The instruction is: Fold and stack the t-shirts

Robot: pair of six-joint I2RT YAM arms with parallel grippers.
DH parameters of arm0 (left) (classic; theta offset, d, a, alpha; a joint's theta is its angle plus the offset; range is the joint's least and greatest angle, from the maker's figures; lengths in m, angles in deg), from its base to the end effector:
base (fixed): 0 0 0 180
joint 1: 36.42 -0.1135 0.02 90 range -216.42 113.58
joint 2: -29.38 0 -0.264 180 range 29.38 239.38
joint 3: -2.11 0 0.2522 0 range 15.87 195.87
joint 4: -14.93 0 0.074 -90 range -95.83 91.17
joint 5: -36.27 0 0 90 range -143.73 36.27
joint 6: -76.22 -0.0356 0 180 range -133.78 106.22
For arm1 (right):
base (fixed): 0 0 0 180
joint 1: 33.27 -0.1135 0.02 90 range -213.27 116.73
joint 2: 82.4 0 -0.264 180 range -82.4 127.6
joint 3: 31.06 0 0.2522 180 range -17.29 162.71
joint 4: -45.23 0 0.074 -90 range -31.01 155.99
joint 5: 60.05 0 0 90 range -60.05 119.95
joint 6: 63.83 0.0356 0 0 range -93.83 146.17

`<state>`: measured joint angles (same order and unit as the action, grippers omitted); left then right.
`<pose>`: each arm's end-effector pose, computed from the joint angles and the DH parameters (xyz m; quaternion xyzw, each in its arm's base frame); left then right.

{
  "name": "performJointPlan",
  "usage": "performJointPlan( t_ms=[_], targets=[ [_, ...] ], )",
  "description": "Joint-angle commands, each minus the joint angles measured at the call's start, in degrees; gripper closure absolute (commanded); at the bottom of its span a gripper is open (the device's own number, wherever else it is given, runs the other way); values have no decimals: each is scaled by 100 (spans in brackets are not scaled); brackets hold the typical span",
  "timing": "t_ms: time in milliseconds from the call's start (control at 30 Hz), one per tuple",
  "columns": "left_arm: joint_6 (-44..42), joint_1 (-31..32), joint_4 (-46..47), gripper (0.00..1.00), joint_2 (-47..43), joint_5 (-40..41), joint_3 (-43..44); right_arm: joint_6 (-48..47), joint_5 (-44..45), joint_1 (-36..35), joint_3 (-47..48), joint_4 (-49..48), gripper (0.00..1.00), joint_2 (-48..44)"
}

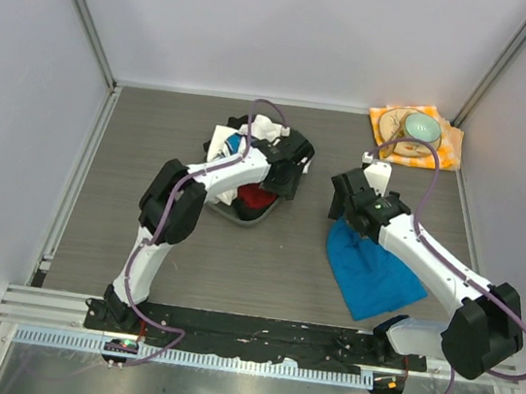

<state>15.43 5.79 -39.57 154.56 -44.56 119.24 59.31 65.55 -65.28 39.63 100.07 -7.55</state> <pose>0.3535 -0.3130 0.1971 0.0908 0.9643 -0.0750 0.2374 0.2277 0.1179 0.2618 0.0907 0.9167 -0.1112 0.3730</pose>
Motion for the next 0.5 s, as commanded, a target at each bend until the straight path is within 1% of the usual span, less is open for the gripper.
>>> performJointPlan(
  t_ms=[0, 67, 133, 167, 200, 233, 267, 300, 467],
  targets=[
    [-135, -284, -102, 56, -91, 331, -256, 60, 18, 11, -24, -197, 3, -190],
    [-126, -328, -163, 61, -91, 419, -247, 78, -35, 11, -50, -223, 3, -208],
    [-135, -381, -242, 63, -73, 585, -239, 69, -35, 19, -59, -258, 2, -216],
    [-161, -398, -312, 69, -65, 621, -221, 69, -52, 11, -85, -258, 3, -225],
    [-179, -468, -347, 71, -64, 656, -186, 69, -79, 11, -77, -267, 3, -234],
    [-196, -512, -383, 78, -56, 752, -168, 87, -105, 11, -94, -285, 3, -243],
    [-197, -556, -479, 95, -56, 857, -151, 78, -114, 11, -111, -320, 3, -260],
    [-144, -670, -514, 100, -64, 945, -99, 95, -175, 11, -120, -346, 3, -269],
    [-372, -1074, -848, 100, 67, 1350, 314, 87, -351, 11, -68, -487, 3, -216]
  ],
)
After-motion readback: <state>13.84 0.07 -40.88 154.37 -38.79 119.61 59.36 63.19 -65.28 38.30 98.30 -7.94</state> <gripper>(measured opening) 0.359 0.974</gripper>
